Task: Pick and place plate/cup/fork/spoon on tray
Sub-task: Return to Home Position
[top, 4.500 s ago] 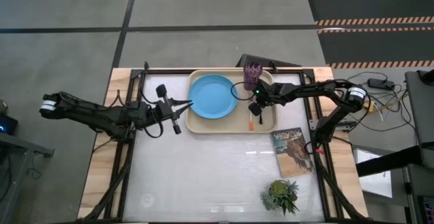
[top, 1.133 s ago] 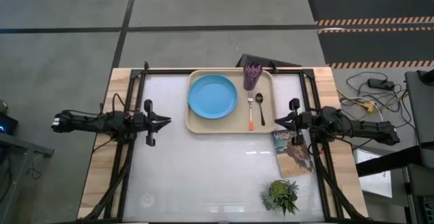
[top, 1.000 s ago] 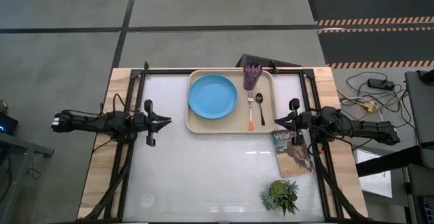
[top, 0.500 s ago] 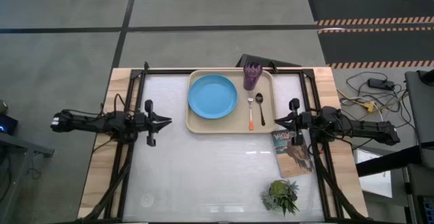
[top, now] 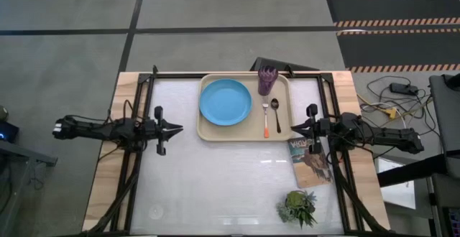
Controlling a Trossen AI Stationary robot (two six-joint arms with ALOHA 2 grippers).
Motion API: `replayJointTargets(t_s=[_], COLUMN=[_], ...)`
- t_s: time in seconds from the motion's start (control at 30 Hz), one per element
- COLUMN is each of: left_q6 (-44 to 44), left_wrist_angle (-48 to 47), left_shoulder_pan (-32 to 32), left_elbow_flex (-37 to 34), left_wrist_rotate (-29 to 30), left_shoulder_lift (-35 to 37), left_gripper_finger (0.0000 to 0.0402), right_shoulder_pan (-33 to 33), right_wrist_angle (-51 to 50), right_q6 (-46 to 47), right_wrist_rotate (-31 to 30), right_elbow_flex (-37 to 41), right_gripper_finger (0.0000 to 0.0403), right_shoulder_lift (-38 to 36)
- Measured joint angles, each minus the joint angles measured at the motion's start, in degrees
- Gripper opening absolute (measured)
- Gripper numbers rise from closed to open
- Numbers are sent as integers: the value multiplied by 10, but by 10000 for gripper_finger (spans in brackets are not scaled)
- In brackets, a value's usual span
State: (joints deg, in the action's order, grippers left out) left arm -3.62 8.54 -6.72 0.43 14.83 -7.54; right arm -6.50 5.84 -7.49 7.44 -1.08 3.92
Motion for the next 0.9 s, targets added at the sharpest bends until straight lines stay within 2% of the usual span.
replayJointTargets(t_s=[0.9], left_q6=[0], left_wrist_angle=[0], left_shoulder_pan=[0], left_elbow_flex=[0], left_wrist_rotate=[0], left_shoulder_lift=[-22], left_gripper_finger=[22], right_shoulder_pan=[0], right_wrist_angle=[0], right_q6=[0], right_wrist_rotate=[0], right_elbow_flex=[0], right_gripper_finger=[9], right_shoulder_lift=[0])
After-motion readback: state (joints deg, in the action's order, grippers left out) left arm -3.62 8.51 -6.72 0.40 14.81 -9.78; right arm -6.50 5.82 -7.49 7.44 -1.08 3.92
